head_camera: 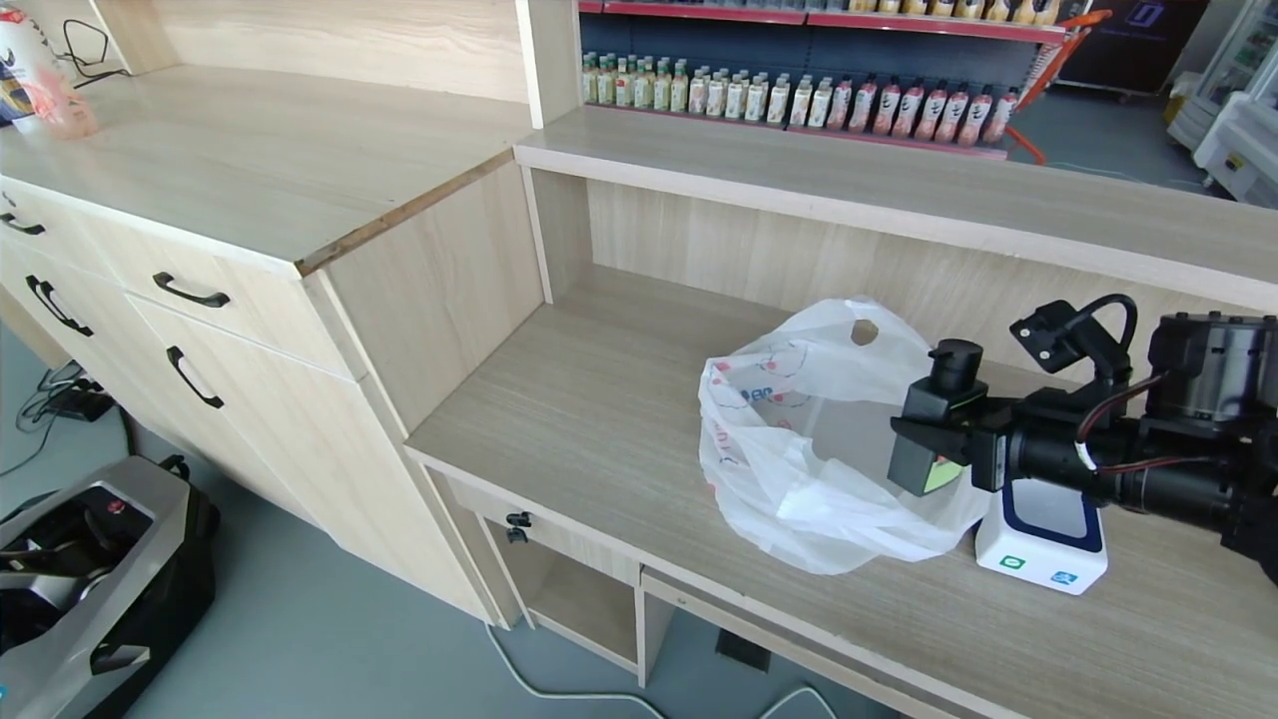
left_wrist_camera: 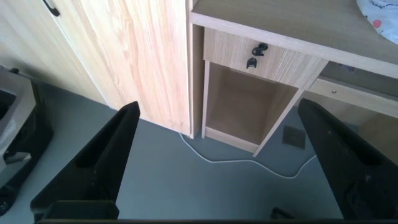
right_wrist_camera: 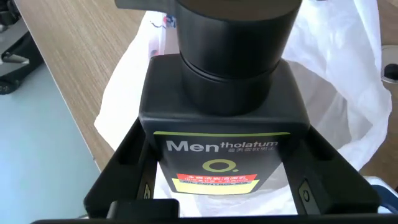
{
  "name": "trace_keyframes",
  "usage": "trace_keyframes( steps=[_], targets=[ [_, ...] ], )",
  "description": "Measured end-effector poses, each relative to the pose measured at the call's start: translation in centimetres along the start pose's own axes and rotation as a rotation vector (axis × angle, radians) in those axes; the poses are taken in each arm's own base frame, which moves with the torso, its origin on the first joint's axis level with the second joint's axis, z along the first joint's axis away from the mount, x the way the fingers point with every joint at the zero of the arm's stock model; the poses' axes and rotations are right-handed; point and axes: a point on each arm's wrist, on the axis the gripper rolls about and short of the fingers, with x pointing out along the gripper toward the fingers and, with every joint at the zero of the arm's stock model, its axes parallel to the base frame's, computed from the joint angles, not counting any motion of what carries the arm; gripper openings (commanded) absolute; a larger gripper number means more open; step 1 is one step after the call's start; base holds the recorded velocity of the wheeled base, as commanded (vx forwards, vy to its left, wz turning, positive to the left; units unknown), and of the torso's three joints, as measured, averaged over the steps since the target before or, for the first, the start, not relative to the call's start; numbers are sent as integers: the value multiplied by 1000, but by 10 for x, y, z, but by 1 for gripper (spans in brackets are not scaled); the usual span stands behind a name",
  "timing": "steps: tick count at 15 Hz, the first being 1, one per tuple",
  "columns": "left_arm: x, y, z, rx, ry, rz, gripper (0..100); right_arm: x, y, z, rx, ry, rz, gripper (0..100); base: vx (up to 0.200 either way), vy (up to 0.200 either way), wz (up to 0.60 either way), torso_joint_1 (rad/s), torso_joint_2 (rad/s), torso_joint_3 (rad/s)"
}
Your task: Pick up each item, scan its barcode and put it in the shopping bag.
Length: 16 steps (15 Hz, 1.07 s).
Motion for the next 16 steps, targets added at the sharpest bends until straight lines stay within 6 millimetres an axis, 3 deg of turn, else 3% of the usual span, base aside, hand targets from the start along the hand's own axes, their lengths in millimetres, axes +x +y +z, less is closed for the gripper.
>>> trace_keyframes(
  steps=[10,16],
  targets=[
    [0,0,0,0,0,0,100,7,2,-34,17,86,26,0,0,0,0,0,0,0],
    [0,0,0,0,0,0,100,11,2,-41,-11,82,27,0,0,0,0,0,0,0]
  ],
)
